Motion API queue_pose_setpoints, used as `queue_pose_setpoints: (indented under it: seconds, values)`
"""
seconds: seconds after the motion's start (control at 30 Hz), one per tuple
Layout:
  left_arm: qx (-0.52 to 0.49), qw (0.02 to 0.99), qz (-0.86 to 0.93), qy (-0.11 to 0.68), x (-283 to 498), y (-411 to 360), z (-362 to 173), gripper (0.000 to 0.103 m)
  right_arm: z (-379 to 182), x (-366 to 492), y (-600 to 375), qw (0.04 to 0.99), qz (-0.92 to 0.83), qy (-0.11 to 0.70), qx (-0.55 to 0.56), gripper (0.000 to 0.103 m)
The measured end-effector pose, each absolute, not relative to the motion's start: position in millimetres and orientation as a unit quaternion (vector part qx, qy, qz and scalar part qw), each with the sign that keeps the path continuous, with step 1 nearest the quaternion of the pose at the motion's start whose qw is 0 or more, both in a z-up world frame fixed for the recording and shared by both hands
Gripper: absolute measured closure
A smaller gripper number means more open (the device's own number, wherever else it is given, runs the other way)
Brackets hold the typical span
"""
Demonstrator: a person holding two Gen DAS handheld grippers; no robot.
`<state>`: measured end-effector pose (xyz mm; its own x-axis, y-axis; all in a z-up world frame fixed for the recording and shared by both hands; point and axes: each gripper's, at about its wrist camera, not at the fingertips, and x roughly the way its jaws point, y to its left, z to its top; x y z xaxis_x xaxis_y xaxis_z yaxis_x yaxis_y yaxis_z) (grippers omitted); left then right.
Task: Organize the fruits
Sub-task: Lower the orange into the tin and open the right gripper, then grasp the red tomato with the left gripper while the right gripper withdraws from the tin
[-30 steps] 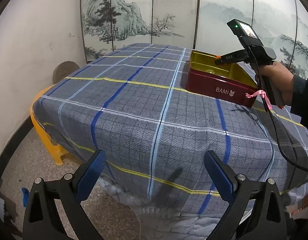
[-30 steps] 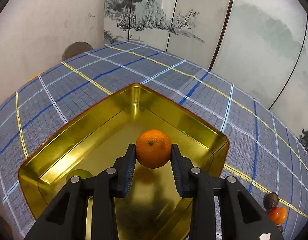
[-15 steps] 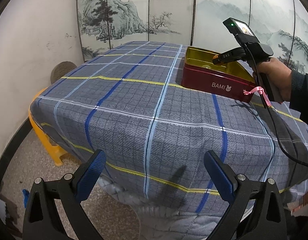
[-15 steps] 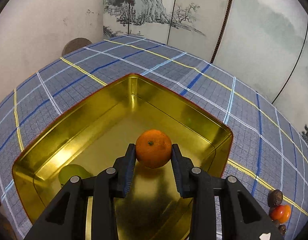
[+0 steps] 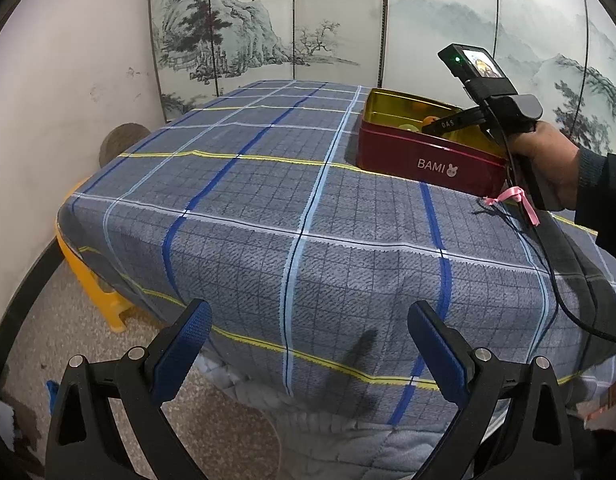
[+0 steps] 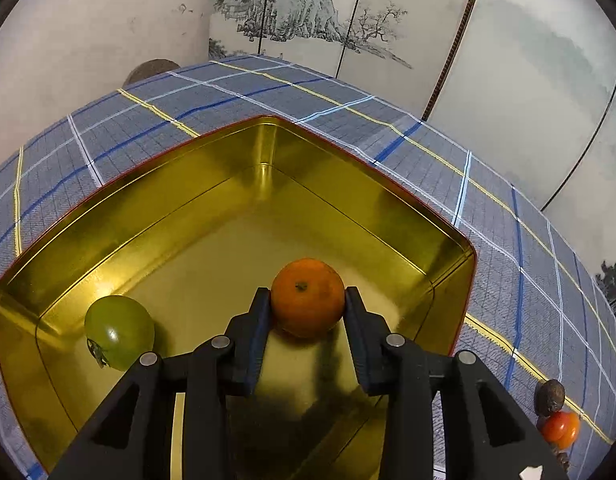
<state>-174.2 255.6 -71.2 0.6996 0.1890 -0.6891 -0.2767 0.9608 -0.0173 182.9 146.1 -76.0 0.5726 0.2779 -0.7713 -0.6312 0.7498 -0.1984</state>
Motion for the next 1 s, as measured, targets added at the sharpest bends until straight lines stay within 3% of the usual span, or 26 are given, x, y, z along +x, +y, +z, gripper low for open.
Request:
queue_pose_setpoints:
  seconds: [0.23,0.33,0.4,0.57,0.73,1.0]
  values:
    - [-0.060,0.920,0.126,0.366,-174,256,-72,0.005,-76,181,146,0.861,0.253,0.373,-0.236,0.065]
    - [-0.057,0.921,0.128,0.365,-174,255,-71,0.005,-74,180,147,0.859,0.267,0.368,-0.237,0.045]
    - [-0.055,0.922,0.128,0.362,-174,254,-70,0.005,-67,174,147,0.865,0.262,0.351,-0.246,0.000]
    - [-0.038,0.929,0.124,0.346,-174,246,-57,0.005,-29,147,125,0.894,0.277,0.281,-0.213,0.001]
    - [-0.030,0.938,0.100,0.330,-158,232,-42,0.005,-2,128,38,0.926,0.244,0.234,-0.166,0.001]
    - [0.012,0.952,-0.010,0.304,-97,156,-8,0.005,-32,153,-184,0.957,0.066,0.283,-0.018,0.001]
